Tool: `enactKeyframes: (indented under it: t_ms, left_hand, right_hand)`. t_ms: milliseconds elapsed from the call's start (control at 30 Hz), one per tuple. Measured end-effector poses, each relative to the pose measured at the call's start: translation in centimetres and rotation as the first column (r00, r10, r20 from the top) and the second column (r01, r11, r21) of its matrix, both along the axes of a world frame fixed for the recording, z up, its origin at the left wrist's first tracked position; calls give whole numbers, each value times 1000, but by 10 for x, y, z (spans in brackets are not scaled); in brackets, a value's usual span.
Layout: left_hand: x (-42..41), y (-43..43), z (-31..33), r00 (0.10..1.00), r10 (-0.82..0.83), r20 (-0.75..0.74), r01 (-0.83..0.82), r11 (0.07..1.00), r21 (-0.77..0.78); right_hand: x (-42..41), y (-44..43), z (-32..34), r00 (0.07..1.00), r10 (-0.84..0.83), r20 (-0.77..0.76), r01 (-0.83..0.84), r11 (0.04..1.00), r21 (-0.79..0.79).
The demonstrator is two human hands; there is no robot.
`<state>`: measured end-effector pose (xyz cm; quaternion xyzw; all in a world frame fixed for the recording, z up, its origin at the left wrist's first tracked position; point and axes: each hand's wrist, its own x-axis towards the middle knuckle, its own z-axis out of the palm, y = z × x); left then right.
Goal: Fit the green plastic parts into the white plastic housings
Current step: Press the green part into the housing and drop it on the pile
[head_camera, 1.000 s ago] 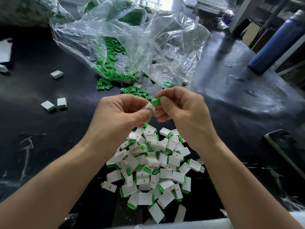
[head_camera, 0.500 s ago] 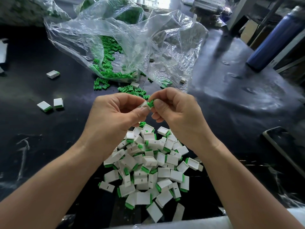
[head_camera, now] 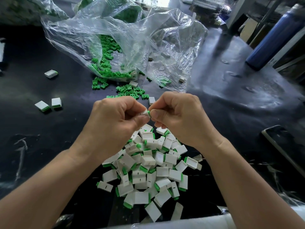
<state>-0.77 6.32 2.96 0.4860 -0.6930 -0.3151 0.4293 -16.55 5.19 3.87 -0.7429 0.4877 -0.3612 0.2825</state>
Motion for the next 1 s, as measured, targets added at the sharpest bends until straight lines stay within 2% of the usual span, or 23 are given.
enactKeyframes:
  t_ms: [300, 367, 467, 533, 567, 667, 800, 900, 1000]
  left_hand:
    - [4, 0, 0, 973, -42, 226, 73, 989, -128]
    - [4, -1, -1, 981, -37, 191, 56, 994, -98]
    - [2, -2, 3, 996, -36, -79, 39, 998, 39]
    - [1, -2, 8, 967, -54, -250, 85, 990, 113]
    - [1, -2, 9, 955, -64, -290, 105, 986, 128]
    - [0, -1, 10, 935, -61, -350, 111, 986, 124]
    - [0, -1, 8, 921, -72, -383, 109, 991, 76]
    - [2, -2, 7, 934, -75, -349, 99, 994, 52]
    - [2, -3, 6, 961, -104, -257, 114, 993, 23]
  right_hand:
    - [-1, 1, 0, 991, 57, -121, -65, 996, -59]
    - [0, 1, -1, 991, 59, -122, -68, 995, -72]
    - [1, 2, 4, 997, 43, 69, -43, 999, 1]
    - [2, 2, 8, 960, 55, 275, -88, 990, 109]
    - [1, 2, 8, 931, 39, 363, -105, 981, 164]
    - [1, 0, 11, 858, -58, 510, -147, 925, 351]
    - [4, 0, 11, 866, -21, 500, -304, 772, 558]
    - [7, 2, 8, 832, 7, 555, -416, 670, 615]
    - [10, 3, 8, 797, 37, 603, -489, 626, 608]
